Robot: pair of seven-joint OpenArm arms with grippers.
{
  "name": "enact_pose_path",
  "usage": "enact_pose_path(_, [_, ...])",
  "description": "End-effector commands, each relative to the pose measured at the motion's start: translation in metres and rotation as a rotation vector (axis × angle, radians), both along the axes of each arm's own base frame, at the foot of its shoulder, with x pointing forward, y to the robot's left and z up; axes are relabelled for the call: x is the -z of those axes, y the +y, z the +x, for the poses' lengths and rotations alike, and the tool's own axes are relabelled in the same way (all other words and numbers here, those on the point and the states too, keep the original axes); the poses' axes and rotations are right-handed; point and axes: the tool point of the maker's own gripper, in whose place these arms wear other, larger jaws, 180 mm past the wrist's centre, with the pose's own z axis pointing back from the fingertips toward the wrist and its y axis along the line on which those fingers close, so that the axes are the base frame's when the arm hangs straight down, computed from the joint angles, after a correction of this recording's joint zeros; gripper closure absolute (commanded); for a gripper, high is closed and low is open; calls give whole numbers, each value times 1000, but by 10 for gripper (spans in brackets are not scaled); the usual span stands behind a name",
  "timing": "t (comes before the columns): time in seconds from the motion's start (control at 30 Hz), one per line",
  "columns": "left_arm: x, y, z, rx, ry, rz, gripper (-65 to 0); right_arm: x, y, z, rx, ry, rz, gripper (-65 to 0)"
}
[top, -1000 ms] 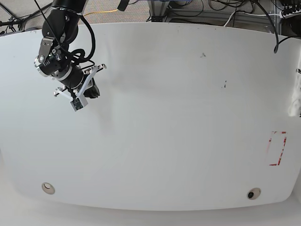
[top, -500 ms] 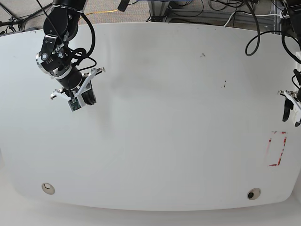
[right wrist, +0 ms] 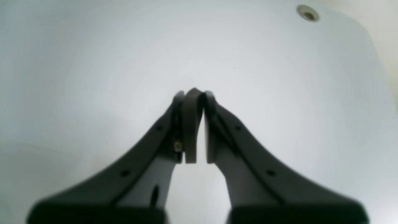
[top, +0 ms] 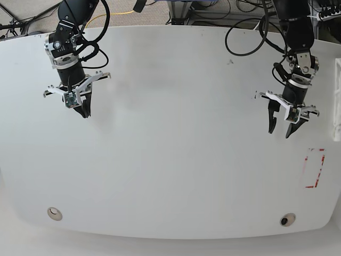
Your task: Fold the T-shirt properly
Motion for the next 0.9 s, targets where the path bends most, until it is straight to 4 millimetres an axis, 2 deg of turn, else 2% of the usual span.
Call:
enact_pose_path(0.0, [-24,-5,-15,-6,-91,-20,-290,-7,2,-12,-2,-49,35,-30])
enact_pose_path(0.1, [-18,-21,-47,-4,-60,-39,-290,8,0,-42,32,2,86,-30])
enact_pose_path(0.2, [-13,-40,-88,8,-1,-53,-290,18,-3,-74,69,31,143,-30])
enact_pose_path(0.37, [1,-60,-169,2,166,-81,-290,36,7,-132,85,132,212,-30])
enact_pose_path(0.53, [27,-63,-243,-29,378,-99,-289,51,14,-184,110,260,282,-29])
enact_pose_path(0.6, [40,-62,-277,-41,479,-106,-289,60,16,-211,148,329,322,-29])
enact_pose_path(0.67, [48,-64,-297,-45,539,-117,-289,64,18,-228,161,372,344,-29])
enact_pose_path(0.73, [58,-64,-319,-56,605,-128,-289,68,26,-246,152,419,369,-29])
enact_pose_path(0.87, [89,-61,-370,-98,755,-159,-289,96,55,-301,132,594,443,-29])
